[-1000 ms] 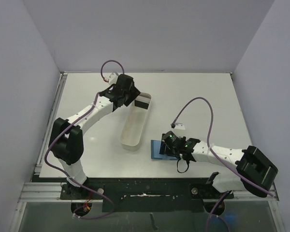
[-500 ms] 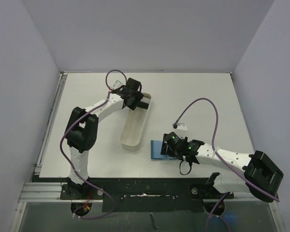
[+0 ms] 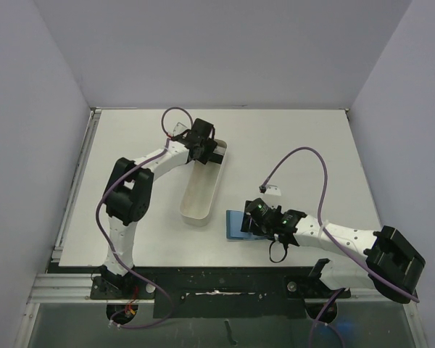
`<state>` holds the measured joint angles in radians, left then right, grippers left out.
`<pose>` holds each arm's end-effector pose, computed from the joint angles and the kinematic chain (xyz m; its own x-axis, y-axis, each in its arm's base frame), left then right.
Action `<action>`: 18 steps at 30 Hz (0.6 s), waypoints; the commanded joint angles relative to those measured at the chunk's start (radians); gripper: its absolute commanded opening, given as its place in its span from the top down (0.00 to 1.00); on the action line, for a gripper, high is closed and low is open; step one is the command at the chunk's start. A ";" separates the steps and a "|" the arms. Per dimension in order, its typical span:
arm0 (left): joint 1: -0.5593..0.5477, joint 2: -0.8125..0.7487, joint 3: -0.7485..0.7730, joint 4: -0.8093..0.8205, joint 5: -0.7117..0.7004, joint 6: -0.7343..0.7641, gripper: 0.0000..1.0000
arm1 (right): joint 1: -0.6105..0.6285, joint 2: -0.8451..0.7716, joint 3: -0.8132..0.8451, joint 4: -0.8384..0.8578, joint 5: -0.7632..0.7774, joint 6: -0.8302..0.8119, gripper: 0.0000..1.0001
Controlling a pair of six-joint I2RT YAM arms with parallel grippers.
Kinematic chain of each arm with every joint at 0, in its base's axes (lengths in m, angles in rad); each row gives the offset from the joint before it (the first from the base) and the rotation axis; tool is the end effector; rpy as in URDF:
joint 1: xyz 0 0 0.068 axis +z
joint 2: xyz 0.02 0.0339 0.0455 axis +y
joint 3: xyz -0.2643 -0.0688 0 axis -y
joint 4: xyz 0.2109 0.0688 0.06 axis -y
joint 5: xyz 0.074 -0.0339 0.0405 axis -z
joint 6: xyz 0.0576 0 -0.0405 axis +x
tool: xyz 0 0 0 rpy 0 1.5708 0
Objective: Put the credit cards into the card holder
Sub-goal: Pick up the credit card from the storage box.
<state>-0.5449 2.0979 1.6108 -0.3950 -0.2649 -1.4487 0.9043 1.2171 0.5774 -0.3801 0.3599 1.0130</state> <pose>0.3924 -0.2202 0.1962 -0.4357 -0.8561 -0.2780 -0.6118 0.5082 -0.6062 0.1399 0.1450 0.1747 -0.8062 0.2594 -0.5317 0.1178 0.9511 0.2854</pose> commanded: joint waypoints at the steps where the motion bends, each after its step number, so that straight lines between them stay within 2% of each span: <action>1: 0.014 0.020 0.023 0.074 -0.013 -0.013 0.60 | 0.005 -0.021 -0.005 0.009 0.039 0.014 0.36; 18: 0.019 0.023 -0.021 0.060 -0.004 -0.067 0.63 | 0.005 -0.039 -0.010 0.001 0.050 0.018 0.36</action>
<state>-0.5392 2.1136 1.6081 -0.3473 -0.2573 -1.4864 0.9043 1.2121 0.5735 -0.3832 0.3641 1.0218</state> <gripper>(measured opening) 0.374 0.638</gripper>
